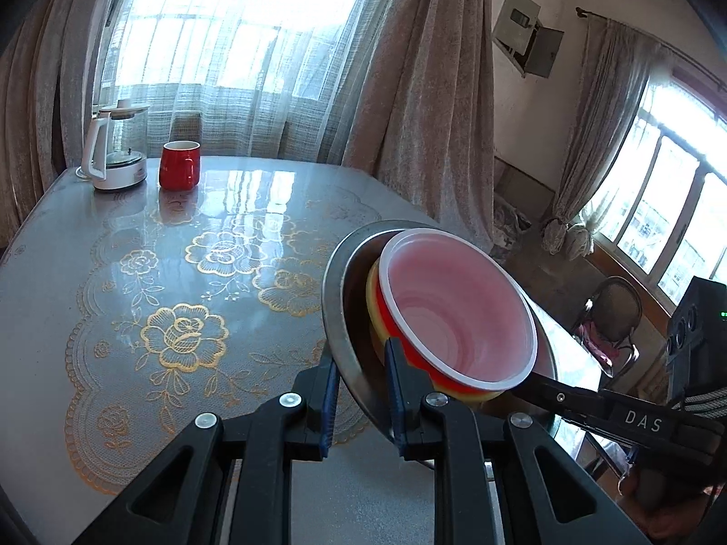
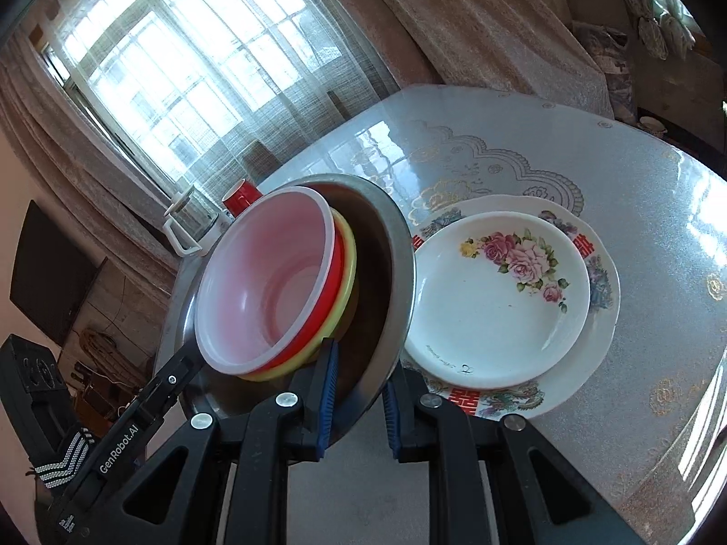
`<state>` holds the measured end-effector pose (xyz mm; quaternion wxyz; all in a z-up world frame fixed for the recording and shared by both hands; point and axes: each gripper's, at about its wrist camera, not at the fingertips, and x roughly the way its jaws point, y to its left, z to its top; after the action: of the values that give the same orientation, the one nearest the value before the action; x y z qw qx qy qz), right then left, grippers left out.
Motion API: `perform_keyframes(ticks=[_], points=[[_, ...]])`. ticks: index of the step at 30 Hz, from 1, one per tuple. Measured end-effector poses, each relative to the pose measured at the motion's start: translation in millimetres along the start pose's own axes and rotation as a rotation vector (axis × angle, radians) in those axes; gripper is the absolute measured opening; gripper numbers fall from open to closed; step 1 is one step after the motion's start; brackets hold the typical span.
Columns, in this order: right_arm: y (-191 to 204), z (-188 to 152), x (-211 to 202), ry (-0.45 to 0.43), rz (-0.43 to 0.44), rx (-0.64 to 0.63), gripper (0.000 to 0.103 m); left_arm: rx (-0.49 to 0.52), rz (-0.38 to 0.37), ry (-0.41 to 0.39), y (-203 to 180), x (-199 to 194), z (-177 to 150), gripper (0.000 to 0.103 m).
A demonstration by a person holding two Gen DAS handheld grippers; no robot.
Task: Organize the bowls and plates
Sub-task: 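Carry the nested bowls onto the plate stack and lower them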
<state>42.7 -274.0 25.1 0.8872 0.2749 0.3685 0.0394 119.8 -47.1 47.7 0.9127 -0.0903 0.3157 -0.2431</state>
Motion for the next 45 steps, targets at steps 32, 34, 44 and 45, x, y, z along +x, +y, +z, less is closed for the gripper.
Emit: perform_keyframes(ticks=[32,34,44,45], points=[[-97,18,-13,-0.041,-0.104,0.157,0.018,0.098,-0.035,0.121,-76,83,-11,0.021],[-94,19,-12,-0.038,-0.112,0.154,0.018,0.091,-0.036,0.127,-76,85,-11,0.021],[-91,22,-4,-0.015,-0.131,0.15,0.018,0.084,-0.024,0.154,-75,92,-17,0.022],[-93,22,-4,-0.012,-0.133,0.149,0.018,0.082,-0.024,0.159,-75,93,-17,0.022]])
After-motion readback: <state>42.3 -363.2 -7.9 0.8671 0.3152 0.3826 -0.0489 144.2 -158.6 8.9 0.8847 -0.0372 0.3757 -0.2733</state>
